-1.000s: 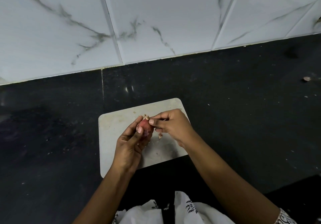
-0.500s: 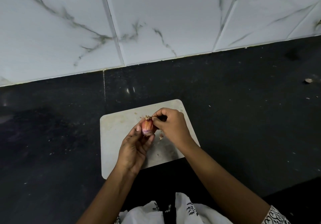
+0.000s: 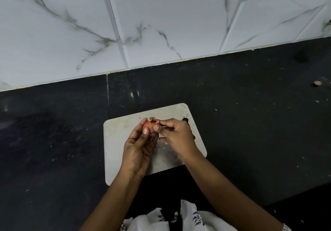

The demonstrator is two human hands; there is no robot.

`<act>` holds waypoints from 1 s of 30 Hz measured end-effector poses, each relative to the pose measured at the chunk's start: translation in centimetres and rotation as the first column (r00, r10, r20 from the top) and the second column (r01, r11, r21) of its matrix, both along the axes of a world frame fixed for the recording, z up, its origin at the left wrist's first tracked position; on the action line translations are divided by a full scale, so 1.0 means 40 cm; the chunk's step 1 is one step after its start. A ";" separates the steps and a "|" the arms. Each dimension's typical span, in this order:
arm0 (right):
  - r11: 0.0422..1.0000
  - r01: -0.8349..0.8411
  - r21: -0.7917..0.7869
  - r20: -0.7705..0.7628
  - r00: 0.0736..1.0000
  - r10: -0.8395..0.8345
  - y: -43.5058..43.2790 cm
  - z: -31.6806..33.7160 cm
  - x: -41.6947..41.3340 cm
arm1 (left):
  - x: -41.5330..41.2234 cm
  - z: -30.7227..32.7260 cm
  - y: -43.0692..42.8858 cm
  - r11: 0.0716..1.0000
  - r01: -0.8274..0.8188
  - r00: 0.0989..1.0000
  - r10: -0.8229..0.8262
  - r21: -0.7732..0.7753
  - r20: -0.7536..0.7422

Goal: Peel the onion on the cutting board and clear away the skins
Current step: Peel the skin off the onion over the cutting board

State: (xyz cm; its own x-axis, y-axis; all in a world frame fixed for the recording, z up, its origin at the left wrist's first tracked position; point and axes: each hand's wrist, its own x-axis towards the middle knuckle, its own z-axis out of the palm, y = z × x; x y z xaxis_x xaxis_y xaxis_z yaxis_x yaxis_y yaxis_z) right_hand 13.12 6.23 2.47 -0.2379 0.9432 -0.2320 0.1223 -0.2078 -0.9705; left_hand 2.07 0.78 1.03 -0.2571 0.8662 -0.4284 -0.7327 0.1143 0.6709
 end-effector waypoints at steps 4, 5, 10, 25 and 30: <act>0.994 0.076 -0.080 -0.093 0.992 -0.083 0.000 0.000 -0.010 | -0.004 0.004 -0.002 0.999 0.036 0.999 -0.037 0.014 0.007; 0.991 0.087 -0.102 -0.110 0.989 -0.098 0.004 0.001 -0.010 | -0.004 0.003 -0.002 0.999 0.048 0.999 -0.048 0.018 0.010; 0.994 0.013 -0.105 -0.081 0.996 -0.021 0.016 0.009 0.007 | -0.012 0.008 -0.007 0.997 0.069 0.997 -0.068 -0.021 0.046; 0.946 -0.022 0.324 0.172 0.984 -0.036 0.022 -0.028 -0.009 | -0.013 -0.005 -0.015 0.995 0.096 0.994 -0.096 -0.011 0.050; 0.936 -0.195 0.294 0.219 0.967 0.133 0.036 -0.017 -0.002 | -0.017 -0.010 -0.028 0.994 0.105 0.987 -0.105 0.007 0.124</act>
State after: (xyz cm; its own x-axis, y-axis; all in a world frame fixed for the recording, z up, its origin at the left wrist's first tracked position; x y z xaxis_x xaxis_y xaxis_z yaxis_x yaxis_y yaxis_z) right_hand 13.06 7.65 1.79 -0.3754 0.9268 0.0094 0.3194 0.1389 -0.9374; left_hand 1.40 -0.36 0.63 -0.1095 0.8859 -0.4507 -0.7944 0.1946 0.5754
